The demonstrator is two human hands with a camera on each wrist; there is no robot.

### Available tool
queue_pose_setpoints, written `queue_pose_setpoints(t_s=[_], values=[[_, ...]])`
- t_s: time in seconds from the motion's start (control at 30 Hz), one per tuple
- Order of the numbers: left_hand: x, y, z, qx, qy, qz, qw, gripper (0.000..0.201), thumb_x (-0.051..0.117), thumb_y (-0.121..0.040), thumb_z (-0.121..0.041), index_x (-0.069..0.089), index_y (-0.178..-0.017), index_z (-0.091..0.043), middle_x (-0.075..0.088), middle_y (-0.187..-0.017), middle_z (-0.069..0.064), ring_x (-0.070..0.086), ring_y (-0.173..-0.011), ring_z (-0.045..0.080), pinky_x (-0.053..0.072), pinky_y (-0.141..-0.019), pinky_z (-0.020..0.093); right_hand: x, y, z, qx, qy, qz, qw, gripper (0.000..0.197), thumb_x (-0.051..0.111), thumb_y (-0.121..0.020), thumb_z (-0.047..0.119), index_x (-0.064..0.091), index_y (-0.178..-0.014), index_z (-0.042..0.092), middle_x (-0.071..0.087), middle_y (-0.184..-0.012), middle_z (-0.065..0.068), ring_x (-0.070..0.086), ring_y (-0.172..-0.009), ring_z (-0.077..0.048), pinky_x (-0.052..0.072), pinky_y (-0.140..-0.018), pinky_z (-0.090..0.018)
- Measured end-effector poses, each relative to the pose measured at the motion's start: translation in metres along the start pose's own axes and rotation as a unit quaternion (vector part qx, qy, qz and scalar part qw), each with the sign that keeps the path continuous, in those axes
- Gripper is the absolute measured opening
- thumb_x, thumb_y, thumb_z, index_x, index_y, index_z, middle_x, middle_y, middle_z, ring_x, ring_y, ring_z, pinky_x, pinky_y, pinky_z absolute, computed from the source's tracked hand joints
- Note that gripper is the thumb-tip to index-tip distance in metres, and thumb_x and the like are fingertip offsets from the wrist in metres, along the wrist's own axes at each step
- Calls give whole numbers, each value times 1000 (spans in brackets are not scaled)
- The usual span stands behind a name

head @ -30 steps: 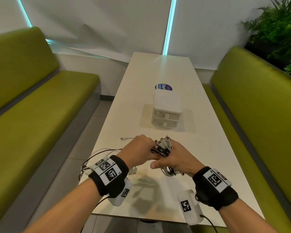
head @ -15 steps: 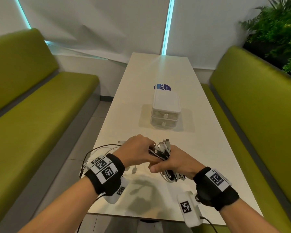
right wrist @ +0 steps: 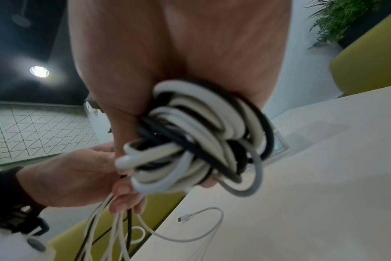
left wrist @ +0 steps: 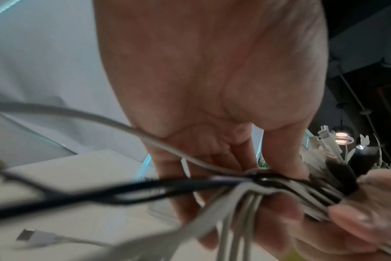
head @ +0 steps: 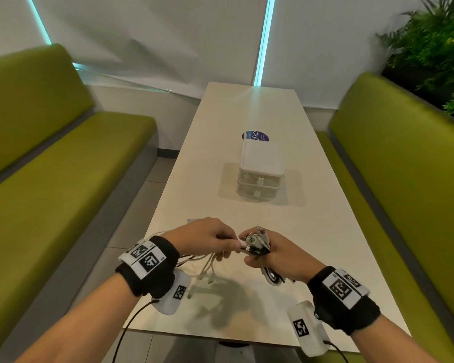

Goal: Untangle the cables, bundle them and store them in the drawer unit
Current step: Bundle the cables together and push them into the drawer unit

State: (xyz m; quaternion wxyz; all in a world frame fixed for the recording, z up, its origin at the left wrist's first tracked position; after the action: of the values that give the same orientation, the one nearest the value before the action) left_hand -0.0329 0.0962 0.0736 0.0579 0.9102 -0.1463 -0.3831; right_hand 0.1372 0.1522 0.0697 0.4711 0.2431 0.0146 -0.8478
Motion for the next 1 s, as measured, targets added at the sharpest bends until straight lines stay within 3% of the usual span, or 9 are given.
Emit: queue_pose_setpoints(t_s=[0.17,0.27,0.4,0.5,0.57,0.73,0.8,0.9,1.0], values=[[5,-3,-6,29,-106,-58,992,27,58,-93,-33,58,-67,-37,59,-61,-10,52,-56,3,34,-55,14,5,-3,1,16,43,-17,999,27,71,-70,11,62,-94,19,63,-75,6,65,-67,-15,54,-71,-42],[5,-4,-10,44,-129,-82,987,24,60,-92,-25,60,-68,-26,54,-57,-8,48,-53,8,29,-51,16,6,-4,1,20,51,-33,998,26,72,-67,13,63,-91,15,67,-70,-1,70,-61,-20,58,-69,-46],[6,-4,-9,48,-137,-112,983,24,57,-92,-23,61,-69,-22,53,-59,-7,45,-54,9,27,-51,17,5,-7,7,1,24,-20,1000,25,74,-66,7,71,-89,18,73,-82,-4,71,-78,-21,57,-78,-43],[5,-5,-9,47,-148,-128,980,27,54,-94,-21,55,-67,-21,48,-57,-7,44,-54,9,25,-51,19,7,-6,9,26,-36,-14,999,21,67,-71,-7,67,-89,4,69,-76,-9,69,-65,-27,57,-64,-37],[4,-5,-8,43,-148,-128,980,28,53,-94,-21,51,-66,-23,47,-55,-9,44,-54,7,26,-51,19,9,-5,9,43,-60,-16,997,21,64,-74,-8,66,-82,11,64,-72,-8,60,-54,-23,51,-56,-31],[6,-3,-5,21,-119,-105,987,28,52,-93,-23,56,-65,-23,51,-54,-7,44,-48,8,31,-51,23,4,-15,10,41,177,-26,983,18,76,-77,28,61,-85,29,63,-73,9,58,-60,-9,49,-58,-28],[9,-4,-3,5,-88,-95,992,29,53,-94,-25,59,-66,-18,55,-55,-5,43,-46,7,33,-51,22,1,-19,12,47,309,-57,948,28,71,-79,34,56,-102,28,67,-91,3,62,-80,-19,52,-69,-35],[9,-3,3,-40,-45,-73,996,34,49,-96,-38,66,-72,-21,60,-59,-4,45,-45,7,38,-52,22,-4,-21,11,37,404,-107,908,39,61,-86,32,46,-122,29,65,-100,-5,61,-89,-29,48,-67,-35],[5,-2,4,-75,-18,-56,995,42,42,-97,-54,66,-83,-22,55,-63,-5,49,-46,8,40,-52,20,-17,-25,5,61,403,-144,902,16,60,-83,33,54,-95,25,64,-88,-3,58,-79,-28,46,-61,-34]])
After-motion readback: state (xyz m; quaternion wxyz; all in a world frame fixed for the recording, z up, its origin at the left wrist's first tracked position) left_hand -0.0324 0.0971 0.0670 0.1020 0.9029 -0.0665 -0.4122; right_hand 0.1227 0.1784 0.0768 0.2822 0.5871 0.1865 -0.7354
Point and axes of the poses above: each hand's wrist, its own y-axis away from the middle knuckle, its own x-axis out of the palm, z = x × y, the point moved 3 cm from there along -y, towards the middle knuckle
